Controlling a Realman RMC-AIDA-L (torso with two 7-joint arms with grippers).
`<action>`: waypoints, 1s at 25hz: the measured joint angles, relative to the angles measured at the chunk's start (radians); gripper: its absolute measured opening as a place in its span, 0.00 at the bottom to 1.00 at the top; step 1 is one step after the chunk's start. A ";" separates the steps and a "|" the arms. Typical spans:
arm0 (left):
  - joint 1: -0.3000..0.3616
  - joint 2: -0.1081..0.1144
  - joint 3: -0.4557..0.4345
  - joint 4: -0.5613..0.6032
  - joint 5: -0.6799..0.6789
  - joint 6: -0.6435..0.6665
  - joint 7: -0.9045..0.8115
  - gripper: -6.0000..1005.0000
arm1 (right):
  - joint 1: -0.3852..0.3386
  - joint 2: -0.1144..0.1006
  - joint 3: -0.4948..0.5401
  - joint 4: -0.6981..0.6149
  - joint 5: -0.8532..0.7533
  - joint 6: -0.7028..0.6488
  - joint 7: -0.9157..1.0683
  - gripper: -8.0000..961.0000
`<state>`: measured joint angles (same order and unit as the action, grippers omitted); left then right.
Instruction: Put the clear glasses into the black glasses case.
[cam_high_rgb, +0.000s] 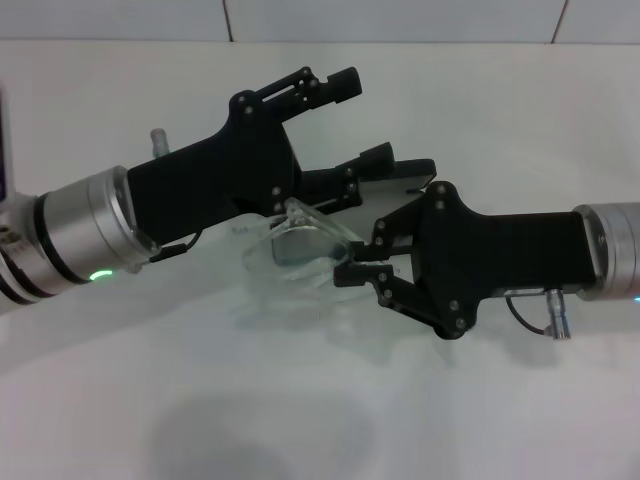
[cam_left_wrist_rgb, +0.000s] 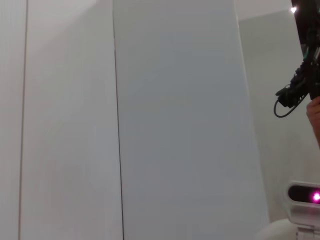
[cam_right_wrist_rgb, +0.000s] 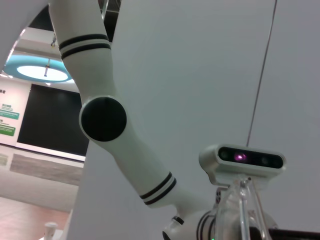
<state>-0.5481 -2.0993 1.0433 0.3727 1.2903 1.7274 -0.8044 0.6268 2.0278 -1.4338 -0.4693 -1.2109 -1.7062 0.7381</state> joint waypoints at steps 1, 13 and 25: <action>0.000 0.000 0.002 0.000 0.000 0.000 0.000 0.72 | 0.000 0.000 0.000 0.000 0.000 0.003 0.000 0.08; -0.001 0.000 0.003 0.000 -0.019 -0.001 0.001 0.72 | -0.001 -0.004 -0.005 -0.004 -0.005 0.011 0.001 0.08; 0.107 0.013 -0.032 0.003 -0.266 -0.097 0.106 0.72 | -0.186 -0.007 -0.035 -0.576 -0.379 0.422 0.343 0.09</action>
<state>-0.4413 -2.0862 1.0110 0.3762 1.0247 1.6299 -0.6985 0.4411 2.0210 -1.4688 -1.0455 -1.5900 -1.2839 1.0815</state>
